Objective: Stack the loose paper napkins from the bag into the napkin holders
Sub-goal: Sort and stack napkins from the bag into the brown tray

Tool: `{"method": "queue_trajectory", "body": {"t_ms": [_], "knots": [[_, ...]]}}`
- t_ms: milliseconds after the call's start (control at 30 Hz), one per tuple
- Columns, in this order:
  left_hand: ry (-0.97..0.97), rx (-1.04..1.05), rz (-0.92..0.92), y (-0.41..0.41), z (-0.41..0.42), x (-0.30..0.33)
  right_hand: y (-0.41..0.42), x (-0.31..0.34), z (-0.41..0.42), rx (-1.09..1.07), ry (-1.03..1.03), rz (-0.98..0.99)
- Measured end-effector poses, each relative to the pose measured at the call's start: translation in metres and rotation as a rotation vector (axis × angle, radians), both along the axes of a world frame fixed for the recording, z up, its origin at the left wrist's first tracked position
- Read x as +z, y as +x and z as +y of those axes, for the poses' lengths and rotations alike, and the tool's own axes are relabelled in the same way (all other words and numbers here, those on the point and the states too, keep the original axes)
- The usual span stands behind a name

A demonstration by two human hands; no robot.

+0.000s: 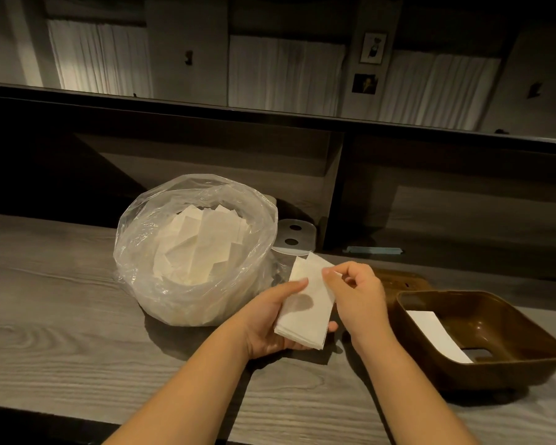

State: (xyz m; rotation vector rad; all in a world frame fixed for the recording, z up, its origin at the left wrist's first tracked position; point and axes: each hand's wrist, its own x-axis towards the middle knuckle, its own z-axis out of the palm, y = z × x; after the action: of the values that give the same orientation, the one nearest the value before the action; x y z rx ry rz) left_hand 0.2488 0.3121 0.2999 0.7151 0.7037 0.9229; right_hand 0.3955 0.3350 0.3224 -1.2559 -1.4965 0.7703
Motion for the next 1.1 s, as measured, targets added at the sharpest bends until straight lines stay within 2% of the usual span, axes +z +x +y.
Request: {"method": "queue_trajectory", "body": {"t_ms": [67,200,233,300,400,433,500,600,633,700,800,833,900,1000,1100], "knots": [[0.030,0.003,0.049,0.000,-0.004,0.000,0.000,-0.001,0.001,-0.012,-0.002,0.014],[0.106,-0.083,0.065,-0.003,-0.006,0.003,0.006,0.007,0.002,0.014,-0.211,0.373],[0.116,-0.109,0.064,-0.004,-0.006,0.002,0.008,0.008,0.001,0.030,-0.240,0.410],[0.124,-0.136,0.070,-0.006,-0.005,0.000,0.012,0.011,0.000,-0.040,-0.127,0.413],[0.125,-0.109,0.051,-0.005,-0.006,0.001,0.024,0.018,0.000,-0.204,0.174,0.481],[0.119,-0.090,0.047,-0.005,-0.006,0.001,0.028,0.021,0.000,-0.208,0.205,0.500],[0.104,-0.063,0.058,-0.005,-0.006,0.002,0.029,0.022,0.001,-0.141,0.091,0.462],[0.104,-0.056,0.054,-0.006,-0.006,0.003,0.019,0.016,0.001,0.036,-0.241,0.318],[0.095,-0.041,0.053,-0.006,-0.006,0.004,0.018,0.014,0.002,0.024,-0.248,0.301],[0.075,-0.020,0.046,-0.005,-0.006,0.004,0.021,0.016,0.001,-0.090,-0.095,0.354],[0.081,-0.034,0.040,-0.003,-0.006,0.003,0.034,0.027,-0.002,-0.270,0.165,0.542],[0.071,-0.025,0.041,-0.003,-0.005,0.002,0.037,0.029,-0.003,-0.261,0.189,0.589],[0.043,-0.003,0.037,-0.003,-0.004,0.001,0.036,0.031,-0.007,-0.122,0.105,0.659],[0.008,0.037,0.025,-0.002,-0.002,0.002,0.025,0.030,-0.009,0.107,-0.112,0.584],[-0.036,0.073,0.008,0.000,0.003,0.000,0.006,0.014,-0.008,0.102,-0.135,0.302]]}}
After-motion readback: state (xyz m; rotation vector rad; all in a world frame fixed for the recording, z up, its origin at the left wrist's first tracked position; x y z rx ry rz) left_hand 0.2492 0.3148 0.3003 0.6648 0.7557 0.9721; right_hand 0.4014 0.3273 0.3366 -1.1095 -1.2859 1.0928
